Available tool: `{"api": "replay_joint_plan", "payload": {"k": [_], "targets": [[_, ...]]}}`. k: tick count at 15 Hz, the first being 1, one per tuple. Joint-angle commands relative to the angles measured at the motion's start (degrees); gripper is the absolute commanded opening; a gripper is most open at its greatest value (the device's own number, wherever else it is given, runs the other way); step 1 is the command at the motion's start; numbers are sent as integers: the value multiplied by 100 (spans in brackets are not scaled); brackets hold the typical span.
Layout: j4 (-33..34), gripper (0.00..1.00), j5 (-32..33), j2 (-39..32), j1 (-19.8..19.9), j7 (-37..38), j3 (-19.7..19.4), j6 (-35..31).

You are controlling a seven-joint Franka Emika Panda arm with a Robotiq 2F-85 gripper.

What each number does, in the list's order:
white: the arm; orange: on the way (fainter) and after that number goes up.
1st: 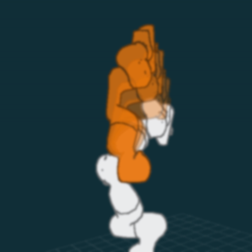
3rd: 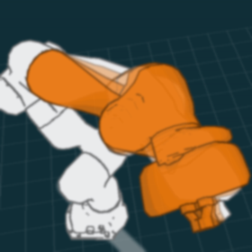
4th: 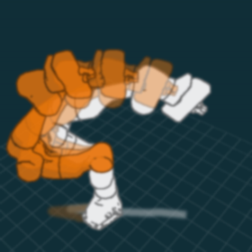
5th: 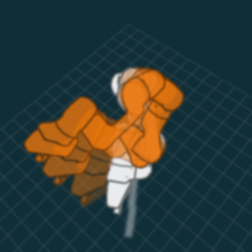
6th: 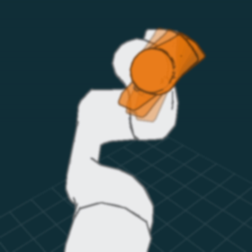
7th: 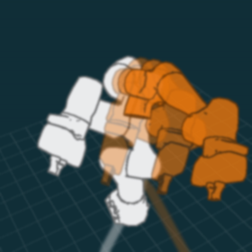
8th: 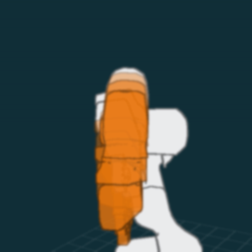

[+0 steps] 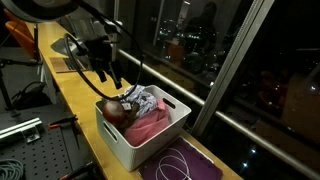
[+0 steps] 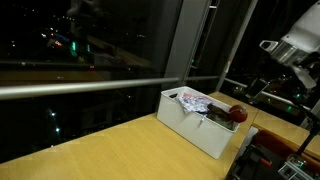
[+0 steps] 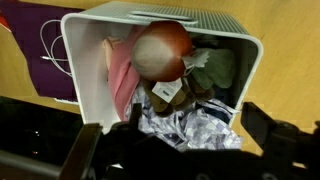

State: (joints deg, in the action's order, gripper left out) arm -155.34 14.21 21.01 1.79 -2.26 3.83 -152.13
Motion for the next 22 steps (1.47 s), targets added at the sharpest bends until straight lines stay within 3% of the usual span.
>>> {"api": "replay_joint_plan", "payload": {"k": [1, 11, 14, 15, 17, 22], "targets": [[172, 100, 229, -611, 140, 140, 55, -410], [80, 100, 1112, -1340, 616, 216, -237, -822], [99, 97, 1165, -1461, 583, 299, -274, -819], [112, 77, 1193, -1513, 563, 361, -262, -833], [151, 71, 1193, -1570, 515, 439, -247, -823], [277, 33, 1092, -1444, 397, 375, -244, -682]]}}
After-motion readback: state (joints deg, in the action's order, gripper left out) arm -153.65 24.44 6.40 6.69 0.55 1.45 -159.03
